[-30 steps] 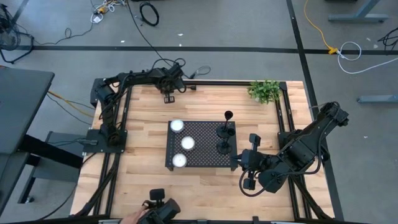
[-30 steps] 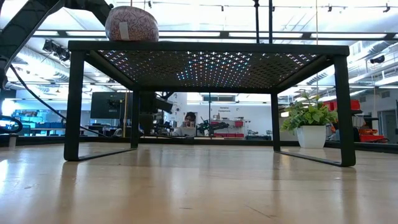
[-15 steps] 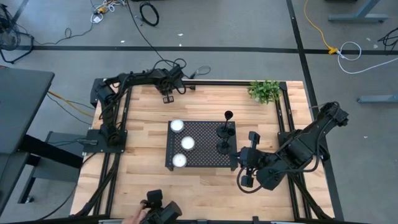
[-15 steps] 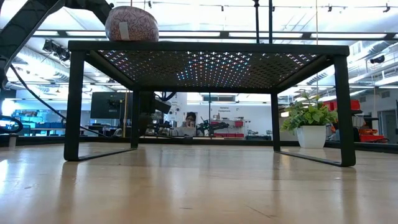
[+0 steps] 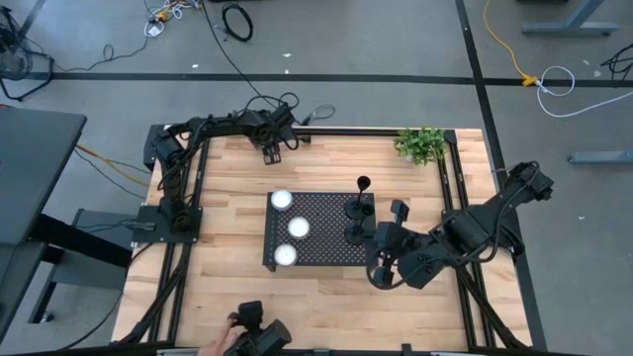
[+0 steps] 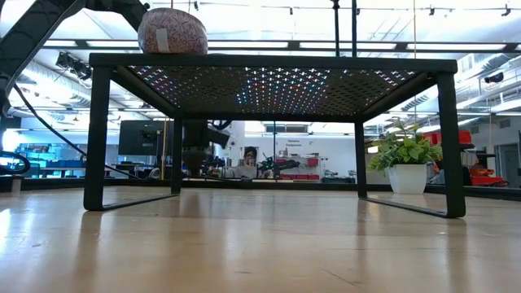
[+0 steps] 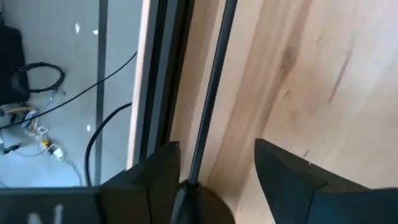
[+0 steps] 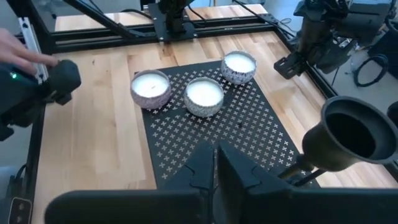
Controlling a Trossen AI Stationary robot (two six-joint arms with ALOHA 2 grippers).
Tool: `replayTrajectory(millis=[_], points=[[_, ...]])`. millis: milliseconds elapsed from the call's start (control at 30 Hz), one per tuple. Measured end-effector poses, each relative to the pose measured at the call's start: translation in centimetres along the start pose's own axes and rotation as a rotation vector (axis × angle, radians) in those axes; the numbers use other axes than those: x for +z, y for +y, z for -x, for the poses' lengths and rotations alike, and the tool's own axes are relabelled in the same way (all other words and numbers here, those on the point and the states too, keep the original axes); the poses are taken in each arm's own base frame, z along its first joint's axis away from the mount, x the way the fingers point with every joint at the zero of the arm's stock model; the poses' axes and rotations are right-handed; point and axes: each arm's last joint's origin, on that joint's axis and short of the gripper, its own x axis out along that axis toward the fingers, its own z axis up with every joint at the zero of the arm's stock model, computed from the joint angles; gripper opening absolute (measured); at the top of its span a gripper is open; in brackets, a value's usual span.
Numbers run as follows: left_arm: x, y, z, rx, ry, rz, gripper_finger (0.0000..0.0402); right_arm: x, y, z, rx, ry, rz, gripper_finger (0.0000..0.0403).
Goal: Pick & Place candle stick holders
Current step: Put the black candle holder on the shelf aligned with the other black candle holders
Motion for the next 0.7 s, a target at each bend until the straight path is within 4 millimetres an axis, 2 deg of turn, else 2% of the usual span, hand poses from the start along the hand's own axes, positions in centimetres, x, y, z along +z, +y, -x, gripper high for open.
replayTrajectory(millis=[400,700], points=[[0.5,0.5,-0.2,-0.060,-0.110,-0.017,0.0223,0.3,-0.5,-0.5,-0.016,0.005,-0.041,0.0020],[-0.4,0.6,-4.4,-0.086,-0.010,0.001,0.0222,0.3,-0.5,-0.5,-0.015,0.004,-0.036,0.0020]])
